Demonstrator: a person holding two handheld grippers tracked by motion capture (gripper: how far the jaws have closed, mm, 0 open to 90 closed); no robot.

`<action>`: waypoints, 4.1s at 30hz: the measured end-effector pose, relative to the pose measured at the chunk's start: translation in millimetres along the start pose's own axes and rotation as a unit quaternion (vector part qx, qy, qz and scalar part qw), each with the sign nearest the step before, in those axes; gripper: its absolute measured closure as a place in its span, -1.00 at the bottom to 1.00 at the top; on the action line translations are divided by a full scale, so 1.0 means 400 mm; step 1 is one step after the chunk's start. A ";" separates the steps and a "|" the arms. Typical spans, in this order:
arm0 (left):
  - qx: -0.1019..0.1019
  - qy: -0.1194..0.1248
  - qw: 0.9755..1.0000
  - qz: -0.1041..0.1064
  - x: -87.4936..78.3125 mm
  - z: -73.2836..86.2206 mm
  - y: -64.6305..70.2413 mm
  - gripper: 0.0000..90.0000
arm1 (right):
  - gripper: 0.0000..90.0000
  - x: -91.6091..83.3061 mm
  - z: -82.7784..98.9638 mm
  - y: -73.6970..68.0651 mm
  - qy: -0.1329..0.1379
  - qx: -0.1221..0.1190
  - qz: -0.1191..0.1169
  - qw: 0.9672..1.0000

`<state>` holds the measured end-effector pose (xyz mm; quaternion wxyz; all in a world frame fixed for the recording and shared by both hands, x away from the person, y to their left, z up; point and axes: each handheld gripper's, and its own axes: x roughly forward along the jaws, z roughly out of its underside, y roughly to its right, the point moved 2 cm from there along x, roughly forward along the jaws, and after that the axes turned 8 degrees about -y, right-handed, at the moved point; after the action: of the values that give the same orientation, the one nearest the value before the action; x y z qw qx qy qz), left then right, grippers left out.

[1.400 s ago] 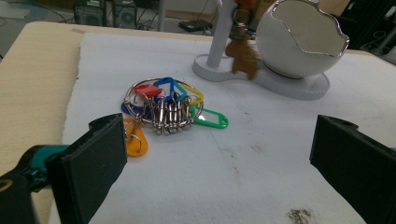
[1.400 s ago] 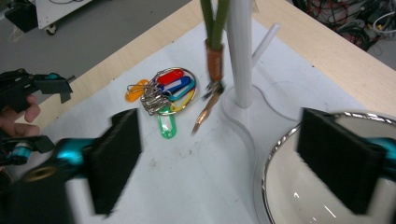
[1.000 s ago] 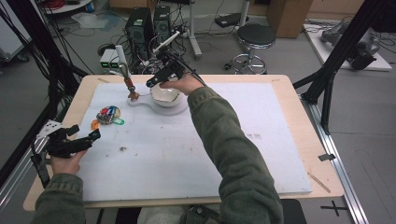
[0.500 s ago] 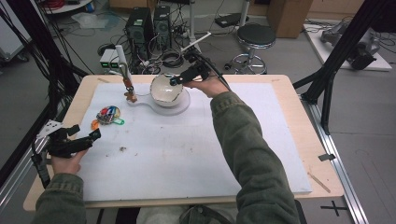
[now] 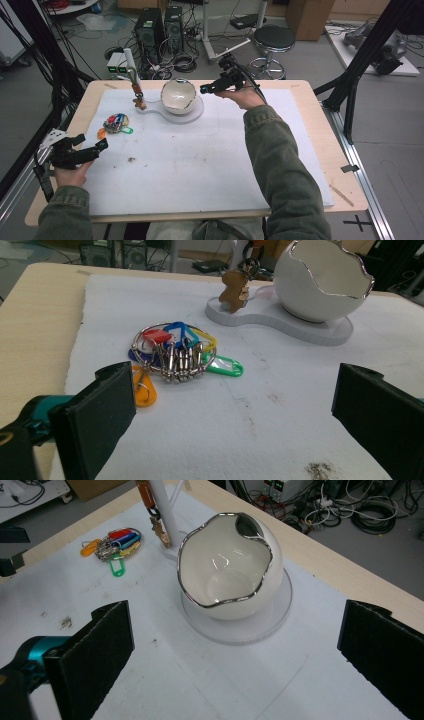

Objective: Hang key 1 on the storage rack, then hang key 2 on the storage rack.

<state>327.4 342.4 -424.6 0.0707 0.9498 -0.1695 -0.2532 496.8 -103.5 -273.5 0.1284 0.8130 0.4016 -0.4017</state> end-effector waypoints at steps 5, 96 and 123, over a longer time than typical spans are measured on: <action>0.000 -0.002 1.000 0.000 0.000 0.000 0.001 -0.90 | -0.99 -0.024 0.023 0.008 -0.008 0.000 0.013 1.000; 0.000 -0.002 1.000 -0.001 0.005 -0.002 0.007 -0.90 | -0.99 -0.173 0.683 0.105 0.109 0.143 0.169 0.969; 0.043 -0.027 0.999 0.000 0.053 -0.059 0.010 -0.90 | -0.99 -0.162 0.724 0.077 0.110 0.130 0.188 0.967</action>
<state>355.4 332.3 -413.0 0.0256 0.9448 -0.1816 -0.2714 337.9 -312.8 -414.7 0.0501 0.9225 0.1978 -0.3276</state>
